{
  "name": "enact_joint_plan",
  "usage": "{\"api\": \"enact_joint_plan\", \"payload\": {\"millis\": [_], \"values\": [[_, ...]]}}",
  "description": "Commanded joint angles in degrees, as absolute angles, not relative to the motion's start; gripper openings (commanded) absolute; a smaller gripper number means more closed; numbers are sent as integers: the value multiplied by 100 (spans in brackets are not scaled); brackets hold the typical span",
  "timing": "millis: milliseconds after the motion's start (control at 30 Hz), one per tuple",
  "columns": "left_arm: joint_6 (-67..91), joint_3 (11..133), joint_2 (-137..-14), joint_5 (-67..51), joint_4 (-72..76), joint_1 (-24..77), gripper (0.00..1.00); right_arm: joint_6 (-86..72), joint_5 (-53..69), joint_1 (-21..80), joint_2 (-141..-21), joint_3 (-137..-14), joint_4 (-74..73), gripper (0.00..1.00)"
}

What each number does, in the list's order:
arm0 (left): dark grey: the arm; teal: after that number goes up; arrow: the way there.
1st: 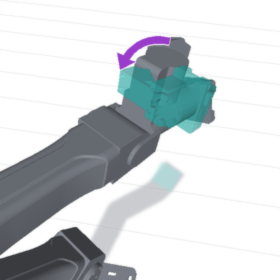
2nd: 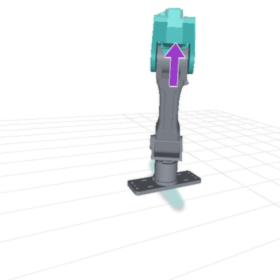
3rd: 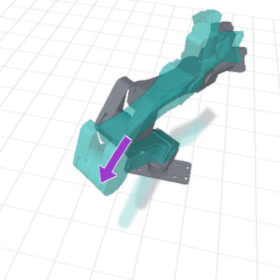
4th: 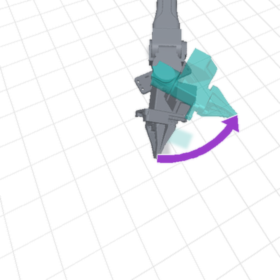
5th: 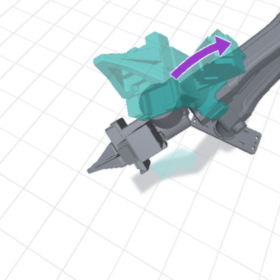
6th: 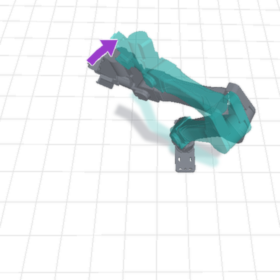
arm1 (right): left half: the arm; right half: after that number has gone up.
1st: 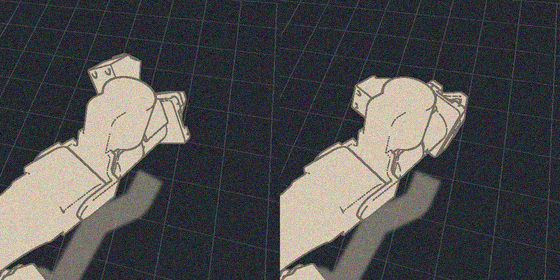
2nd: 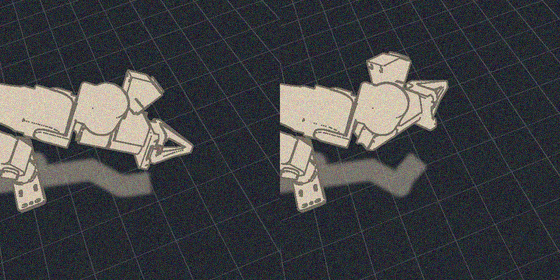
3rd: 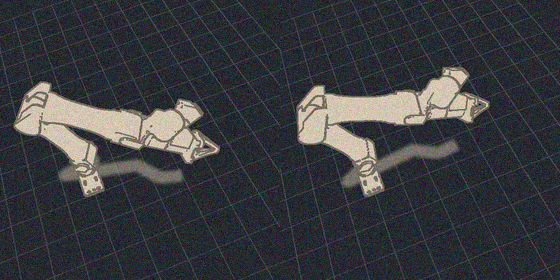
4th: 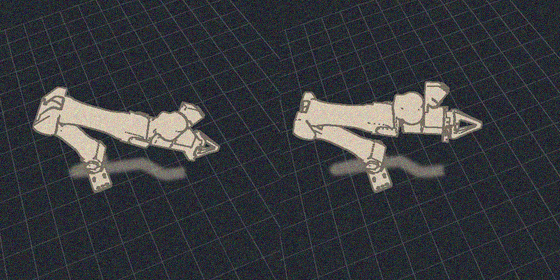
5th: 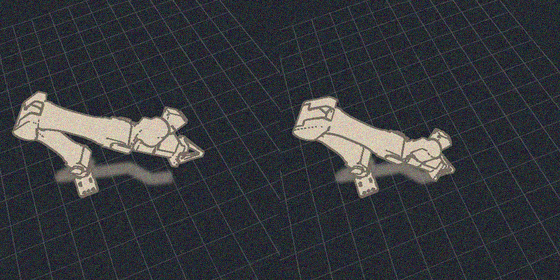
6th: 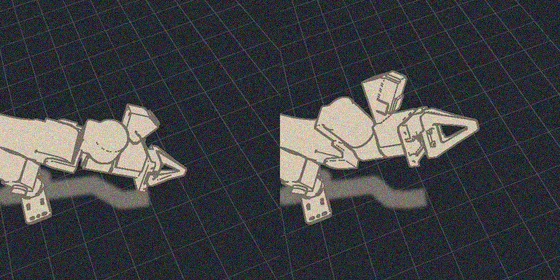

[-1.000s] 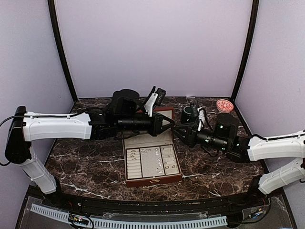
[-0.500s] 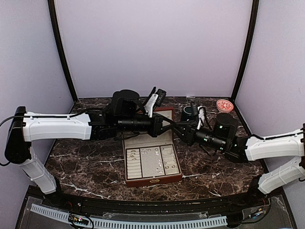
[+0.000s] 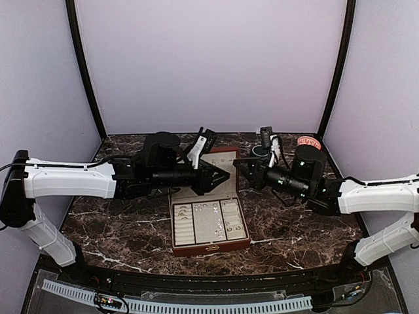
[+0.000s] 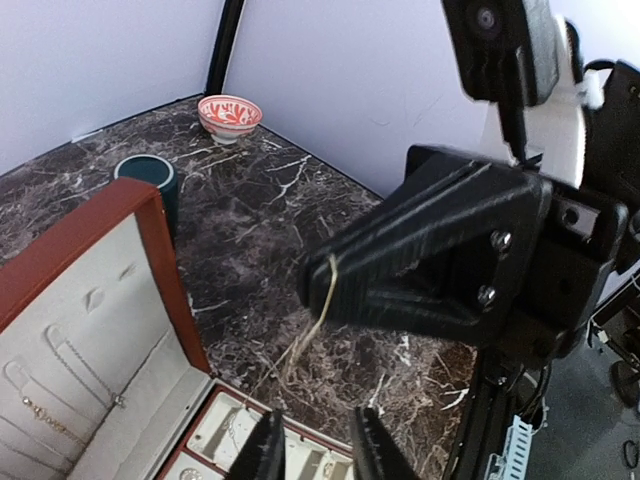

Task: Organize the mixed jewelry

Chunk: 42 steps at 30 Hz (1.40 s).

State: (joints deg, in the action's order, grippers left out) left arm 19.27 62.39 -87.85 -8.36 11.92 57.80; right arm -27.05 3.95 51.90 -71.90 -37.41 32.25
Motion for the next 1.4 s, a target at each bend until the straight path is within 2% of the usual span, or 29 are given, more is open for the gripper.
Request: {"api": "enact_joint_plan", "payload": {"millis": [0, 167, 367, 1367], "values": [[1219, 5893, -8487, -405, 1387, 5675, 32, -2533, -91, 5234, -7187, -4399, 2416, 0], [573, 5360, -8420, 167, 1643, 5502, 39, -2487, -430, 5225, -7542, -5006, 1730, 0], [-74, 4999, -8495, 576, 2046, 5397, 40, -2507, -561, 5230, -7881, -5469, 1459, 0], [809, 5051, -9064, -275, 2638, 5204, 39, -2101, -1032, 5212, -8620, -6851, 1558, 0]]}}
